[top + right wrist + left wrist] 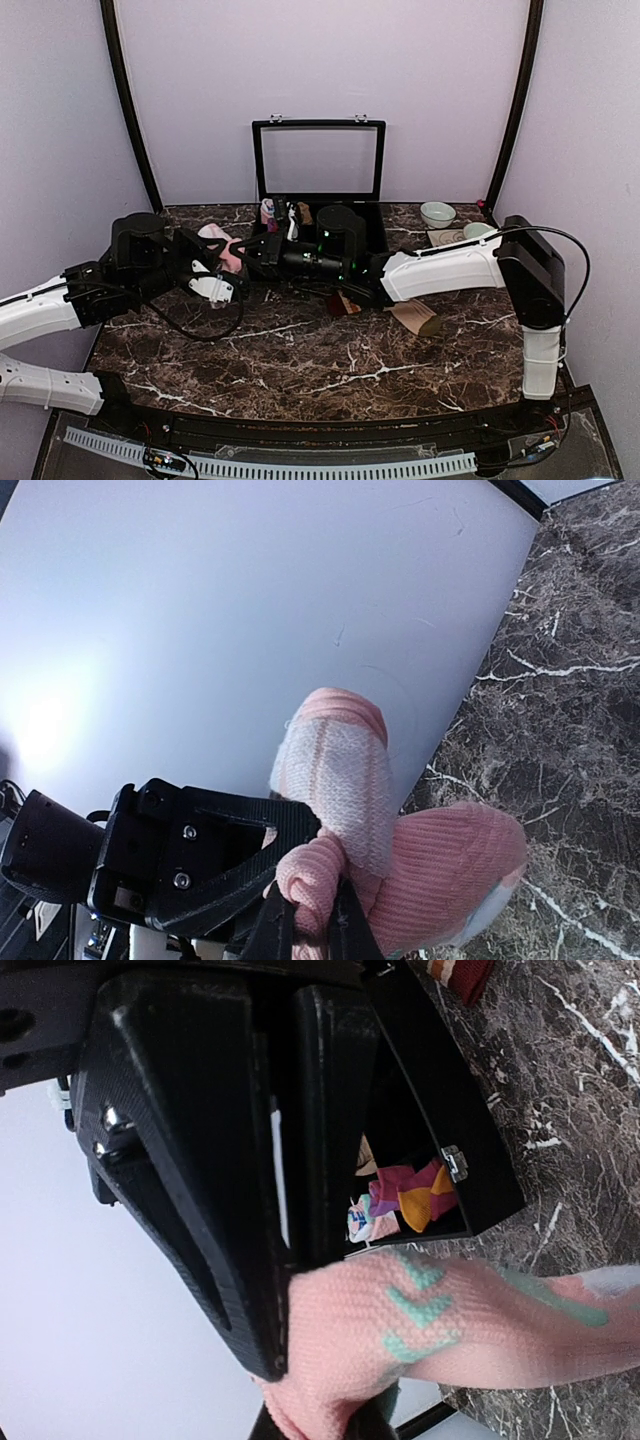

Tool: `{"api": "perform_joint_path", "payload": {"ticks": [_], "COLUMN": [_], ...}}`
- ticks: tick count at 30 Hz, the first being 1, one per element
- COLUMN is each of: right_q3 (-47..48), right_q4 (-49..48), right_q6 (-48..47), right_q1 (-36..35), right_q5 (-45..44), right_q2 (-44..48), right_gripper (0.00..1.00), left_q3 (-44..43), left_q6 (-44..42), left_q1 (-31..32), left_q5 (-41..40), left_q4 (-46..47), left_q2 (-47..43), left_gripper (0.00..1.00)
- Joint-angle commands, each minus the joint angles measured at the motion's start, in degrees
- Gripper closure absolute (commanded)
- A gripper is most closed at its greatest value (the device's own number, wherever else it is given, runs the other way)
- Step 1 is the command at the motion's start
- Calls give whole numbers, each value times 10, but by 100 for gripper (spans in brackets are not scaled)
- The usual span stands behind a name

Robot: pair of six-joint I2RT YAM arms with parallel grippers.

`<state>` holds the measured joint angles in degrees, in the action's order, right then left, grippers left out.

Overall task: Roll the socks
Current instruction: Roll the sock.

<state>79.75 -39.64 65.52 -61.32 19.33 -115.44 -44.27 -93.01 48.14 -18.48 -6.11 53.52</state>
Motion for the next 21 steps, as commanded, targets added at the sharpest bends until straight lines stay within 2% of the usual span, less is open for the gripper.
{"api": "perform_joint_path", "payload": {"ticks": [1, 3, 6, 7, 9, 10, 12, 14, 15, 19, 20, 21], "right_q3": [4, -3, -12, -10, 10, 18, 14, -10, -27, -84, -90, -86], "right_q4": [38, 37, 24, 41, 137, 189, 245, 254, 251, 240, 248, 276], "right_q6": [9, 3, -20, -43, -115, -159, -229, -281, -309, -434, -492, -537], "right_q1": [-14, -14, -14, -14, -15, -16, -20, -21, -22, -39, -48, -64], "right_q5": [31, 25, 28, 25, 0, -29, -79, -116, -133, -232, -278, -349], "right_q2": [6, 14, 26, 33, 49, 63, 93, 125, 142, 214, 227, 235], "right_gripper": [100, 100, 98, 98, 96, 91, 70, 47, 39, 31, 5, 1], "left_q3": [27, 40, 29, 11, -42, -69, -110, -142, -158, -215, -227, -240], "left_q6": [-104, -121, -98, -68, 21, 59, 118, 168, 198, 295, 314, 329], "left_q1": [-1, 0, -1, 0, -3, -7, -18, -32, -39, -65, -68, -71], "left_q5": [9, 13, 12, 18, 42, 58, 88, 116, 131, 190, 209, 222], "left_q4": [141, 156, 136, 106, 16, -22, -74, -121, -144, -247, -266, -285], "left_q2": [-22, -28, -31, -32, -31, -28, -23, -15, -11, 16, 23, 30], "left_gripper": [100, 100, 100, 100, 100, 100, 100, 100, 100, 100, 100, 100]}}
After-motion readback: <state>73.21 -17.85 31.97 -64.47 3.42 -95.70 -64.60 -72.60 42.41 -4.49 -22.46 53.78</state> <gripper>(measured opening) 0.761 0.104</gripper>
